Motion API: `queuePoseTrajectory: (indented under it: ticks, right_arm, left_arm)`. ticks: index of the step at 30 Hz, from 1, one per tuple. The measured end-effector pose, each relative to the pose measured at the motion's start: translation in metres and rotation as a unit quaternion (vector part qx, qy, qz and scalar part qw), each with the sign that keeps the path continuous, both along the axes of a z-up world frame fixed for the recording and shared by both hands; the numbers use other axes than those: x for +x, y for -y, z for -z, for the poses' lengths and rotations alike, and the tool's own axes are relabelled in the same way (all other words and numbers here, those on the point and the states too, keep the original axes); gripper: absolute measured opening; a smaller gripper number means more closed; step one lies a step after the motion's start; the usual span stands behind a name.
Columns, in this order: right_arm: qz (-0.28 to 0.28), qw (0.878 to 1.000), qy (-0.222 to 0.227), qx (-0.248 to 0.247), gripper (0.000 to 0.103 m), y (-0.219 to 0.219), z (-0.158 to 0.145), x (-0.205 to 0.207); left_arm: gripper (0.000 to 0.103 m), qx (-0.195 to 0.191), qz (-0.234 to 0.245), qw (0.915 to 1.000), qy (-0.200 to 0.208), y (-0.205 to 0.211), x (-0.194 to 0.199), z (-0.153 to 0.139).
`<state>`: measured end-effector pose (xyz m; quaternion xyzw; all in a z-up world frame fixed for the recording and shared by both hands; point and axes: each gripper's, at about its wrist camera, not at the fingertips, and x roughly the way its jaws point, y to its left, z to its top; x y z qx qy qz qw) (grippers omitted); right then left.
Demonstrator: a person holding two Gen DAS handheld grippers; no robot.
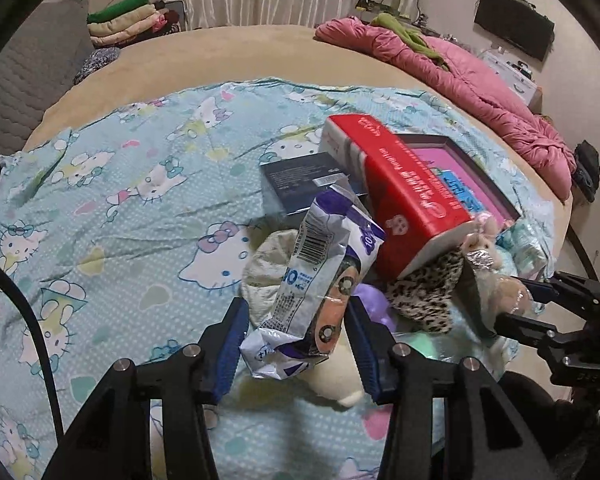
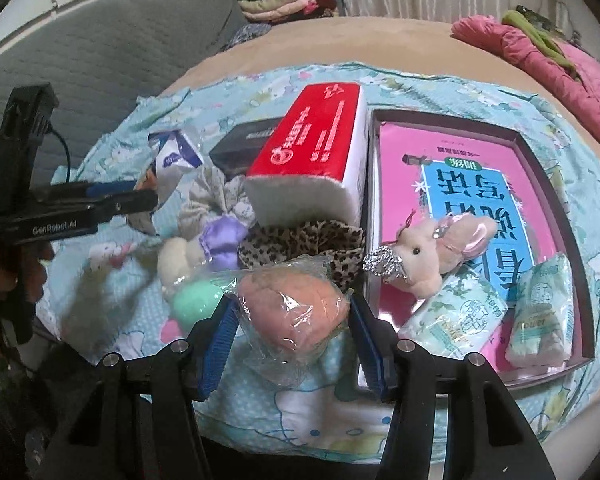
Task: Organize soft objects
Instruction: 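Lift both held items and carry them over the pink book tray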
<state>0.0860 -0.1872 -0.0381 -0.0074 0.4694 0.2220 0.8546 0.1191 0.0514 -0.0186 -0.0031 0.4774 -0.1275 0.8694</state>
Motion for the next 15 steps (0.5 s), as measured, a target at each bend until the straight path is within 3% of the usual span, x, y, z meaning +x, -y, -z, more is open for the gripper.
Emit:
queuePoseTrajectory:
  ticks: [15]
  right_arm:
    - [0.079,0.994,0.058,0.047,0.057,0.042,-0.042,-0.006]
  left_arm:
    - [0.049,-0.040,0.024,0.9980,0.043,0.063,-0.021,-0.041]
